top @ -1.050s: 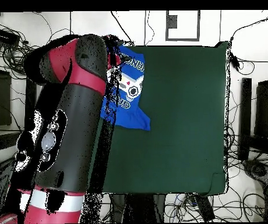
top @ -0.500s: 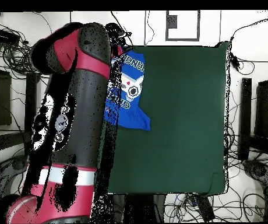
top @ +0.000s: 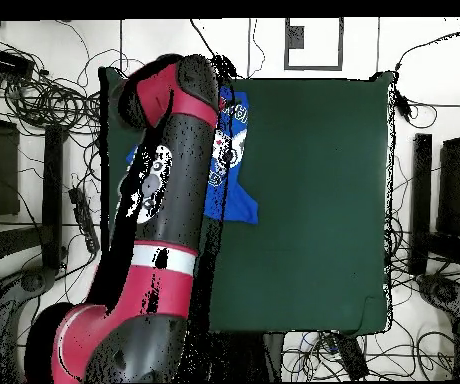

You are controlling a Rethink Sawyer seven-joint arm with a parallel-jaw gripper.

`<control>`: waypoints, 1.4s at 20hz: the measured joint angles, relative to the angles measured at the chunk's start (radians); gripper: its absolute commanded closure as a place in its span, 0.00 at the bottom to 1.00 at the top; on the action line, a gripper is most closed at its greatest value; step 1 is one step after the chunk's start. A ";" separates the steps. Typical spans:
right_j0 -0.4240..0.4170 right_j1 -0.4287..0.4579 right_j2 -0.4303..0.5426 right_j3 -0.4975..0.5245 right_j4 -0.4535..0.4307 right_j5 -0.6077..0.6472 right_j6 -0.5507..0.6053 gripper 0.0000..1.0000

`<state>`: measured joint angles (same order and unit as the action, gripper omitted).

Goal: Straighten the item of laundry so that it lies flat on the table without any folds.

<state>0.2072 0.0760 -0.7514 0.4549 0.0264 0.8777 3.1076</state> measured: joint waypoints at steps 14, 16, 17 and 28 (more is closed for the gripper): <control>-0.014 0.108 0.126 0.015 0.018 0.206 -0.026 0.00; -0.014 0.103 0.155 0.033 0.018 0.224 -0.041 0.00; -0.014 0.099 0.163 0.040 0.017 0.224 -0.045 0.00; 0.011 -0.039 0.223 0.201 0.001 0.224 -0.079 0.00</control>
<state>0.2185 0.0367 -0.5282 0.6560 0.0277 1.1021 3.0286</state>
